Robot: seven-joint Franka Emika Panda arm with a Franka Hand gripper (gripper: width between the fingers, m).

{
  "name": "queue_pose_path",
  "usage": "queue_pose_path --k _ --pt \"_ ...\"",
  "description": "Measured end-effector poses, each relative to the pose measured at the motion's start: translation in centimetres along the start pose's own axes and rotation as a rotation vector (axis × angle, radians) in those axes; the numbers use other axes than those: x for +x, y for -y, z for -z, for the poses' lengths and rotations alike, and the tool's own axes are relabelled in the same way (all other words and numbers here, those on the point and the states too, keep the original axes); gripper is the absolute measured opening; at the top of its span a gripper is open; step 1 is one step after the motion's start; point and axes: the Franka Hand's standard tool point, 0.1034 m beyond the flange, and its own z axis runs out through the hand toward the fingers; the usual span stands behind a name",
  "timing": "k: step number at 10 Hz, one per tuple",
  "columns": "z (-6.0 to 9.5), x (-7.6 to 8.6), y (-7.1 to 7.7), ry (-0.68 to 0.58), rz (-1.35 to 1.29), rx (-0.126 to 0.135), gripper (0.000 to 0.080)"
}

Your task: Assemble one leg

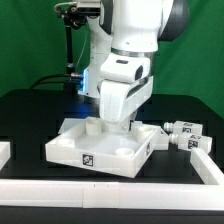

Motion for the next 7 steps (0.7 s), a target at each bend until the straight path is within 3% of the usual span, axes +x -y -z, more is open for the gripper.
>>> queue_pose_path --k 3,5,7 --pt "-0.8 1.5 -2.5 -0.016 0.176 -0.014 0.0057" --pt "-1.4 2.3 -3.0 -0.004 0.247 0.023 0.0057" --pt "-1.4 2.2 -3.0 -0.005 0.239 0.021 0.0057"
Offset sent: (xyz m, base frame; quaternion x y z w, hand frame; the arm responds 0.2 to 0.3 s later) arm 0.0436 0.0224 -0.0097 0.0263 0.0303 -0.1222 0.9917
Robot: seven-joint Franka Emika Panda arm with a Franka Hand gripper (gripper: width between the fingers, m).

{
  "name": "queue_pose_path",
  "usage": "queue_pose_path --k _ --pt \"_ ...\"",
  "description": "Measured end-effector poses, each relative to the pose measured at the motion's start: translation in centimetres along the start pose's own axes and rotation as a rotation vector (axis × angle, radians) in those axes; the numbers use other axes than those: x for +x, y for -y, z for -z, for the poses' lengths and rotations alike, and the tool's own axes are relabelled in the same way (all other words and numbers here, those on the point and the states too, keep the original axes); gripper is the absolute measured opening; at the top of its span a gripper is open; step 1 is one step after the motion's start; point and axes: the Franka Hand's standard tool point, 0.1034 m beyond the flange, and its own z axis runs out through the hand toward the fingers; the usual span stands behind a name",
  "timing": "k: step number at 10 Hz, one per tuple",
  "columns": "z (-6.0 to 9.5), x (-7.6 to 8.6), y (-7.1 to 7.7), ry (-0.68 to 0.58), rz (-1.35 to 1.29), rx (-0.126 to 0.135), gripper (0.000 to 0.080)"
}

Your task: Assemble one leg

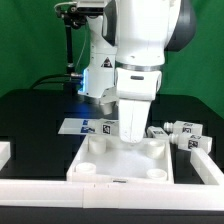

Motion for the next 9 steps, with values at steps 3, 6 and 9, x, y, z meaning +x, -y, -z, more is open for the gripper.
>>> queue_pose_path --k 3,6,9 --pt "-0.2 -0.5 -0.4 -0.021 0.146 -0.070 0.0057" --pt "-0.9 1.1 -0.7 -0.038 0.196 -0.077 0.0057" --pt "-0.9 2.7 -0.6 -0.036 0.144 -0.037 0.0057"
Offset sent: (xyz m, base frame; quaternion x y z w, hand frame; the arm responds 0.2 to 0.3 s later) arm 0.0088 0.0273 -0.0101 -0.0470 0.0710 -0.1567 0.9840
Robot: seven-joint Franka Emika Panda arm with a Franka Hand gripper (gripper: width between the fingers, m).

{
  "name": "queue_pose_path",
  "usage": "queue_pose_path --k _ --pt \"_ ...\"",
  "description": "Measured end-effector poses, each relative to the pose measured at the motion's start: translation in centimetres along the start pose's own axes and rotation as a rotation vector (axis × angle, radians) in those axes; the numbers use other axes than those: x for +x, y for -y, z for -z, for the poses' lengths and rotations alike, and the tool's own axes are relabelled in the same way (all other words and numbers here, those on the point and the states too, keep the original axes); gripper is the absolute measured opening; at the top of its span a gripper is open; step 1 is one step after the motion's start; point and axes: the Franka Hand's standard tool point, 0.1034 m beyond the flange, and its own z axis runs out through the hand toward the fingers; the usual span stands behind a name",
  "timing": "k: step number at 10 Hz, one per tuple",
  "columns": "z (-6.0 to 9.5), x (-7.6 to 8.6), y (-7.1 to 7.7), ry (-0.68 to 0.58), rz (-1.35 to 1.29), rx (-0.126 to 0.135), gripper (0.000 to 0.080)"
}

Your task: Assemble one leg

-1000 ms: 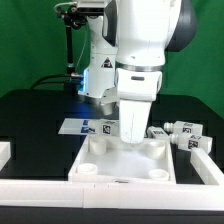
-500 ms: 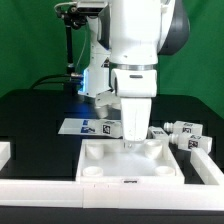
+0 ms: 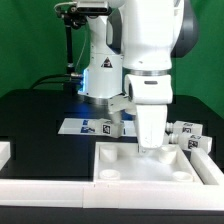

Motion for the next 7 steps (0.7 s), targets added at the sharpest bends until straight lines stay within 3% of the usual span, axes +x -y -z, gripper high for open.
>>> queue_pose_path --k 2,7 --pt "0.0 1.1 0.1 0.001 -0.016 0.019 0.0057" --pt "0.0 1.8 0.0 -0.007 -0.008 0.011 0.0058"
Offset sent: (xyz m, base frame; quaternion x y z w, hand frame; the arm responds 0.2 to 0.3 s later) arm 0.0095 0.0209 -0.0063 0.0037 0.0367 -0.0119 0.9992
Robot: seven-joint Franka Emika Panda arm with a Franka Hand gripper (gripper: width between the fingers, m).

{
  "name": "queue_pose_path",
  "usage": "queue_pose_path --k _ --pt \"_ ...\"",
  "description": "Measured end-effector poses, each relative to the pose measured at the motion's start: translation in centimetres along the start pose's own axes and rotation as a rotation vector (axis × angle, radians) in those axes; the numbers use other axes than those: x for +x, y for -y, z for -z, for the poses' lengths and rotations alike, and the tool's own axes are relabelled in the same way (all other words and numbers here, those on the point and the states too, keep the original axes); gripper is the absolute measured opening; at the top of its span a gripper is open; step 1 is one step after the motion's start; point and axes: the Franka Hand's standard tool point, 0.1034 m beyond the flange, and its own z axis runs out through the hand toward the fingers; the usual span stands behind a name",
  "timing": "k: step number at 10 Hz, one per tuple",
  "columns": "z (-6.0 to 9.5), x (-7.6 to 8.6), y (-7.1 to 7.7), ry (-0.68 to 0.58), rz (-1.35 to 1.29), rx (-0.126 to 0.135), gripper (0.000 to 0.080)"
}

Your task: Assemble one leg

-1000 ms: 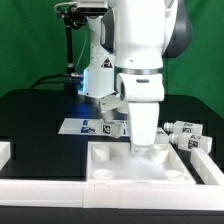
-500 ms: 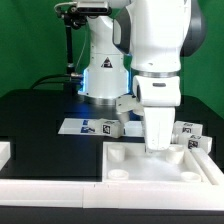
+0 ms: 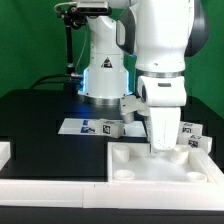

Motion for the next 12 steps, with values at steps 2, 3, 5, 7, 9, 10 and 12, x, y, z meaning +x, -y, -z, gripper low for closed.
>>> queue_pose_path --k 2,3,5,7,9,10,12 --pt "0.0 0.0 0.0 0.000 0.005 -0.001 0.0058" --pt "0.0 0.0 0.0 0.000 0.003 -0.001 0.0058" --pt "0.0 -0.1 0.0 0.005 0.003 -0.002 0.0129" --pt "0.0 -0.2 0.0 0.005 0.002 -0.001 0.0315" --pt "0.6 -0.6 0.4 0.012 -0.012 -0.002 0.0496" --pt "1.5 -0.4 0.7 0.014 -0.048 -0.011 0.0599" --pt "3.4 1.3 0.5 0.025 -0.208 -0.047 0.0639"
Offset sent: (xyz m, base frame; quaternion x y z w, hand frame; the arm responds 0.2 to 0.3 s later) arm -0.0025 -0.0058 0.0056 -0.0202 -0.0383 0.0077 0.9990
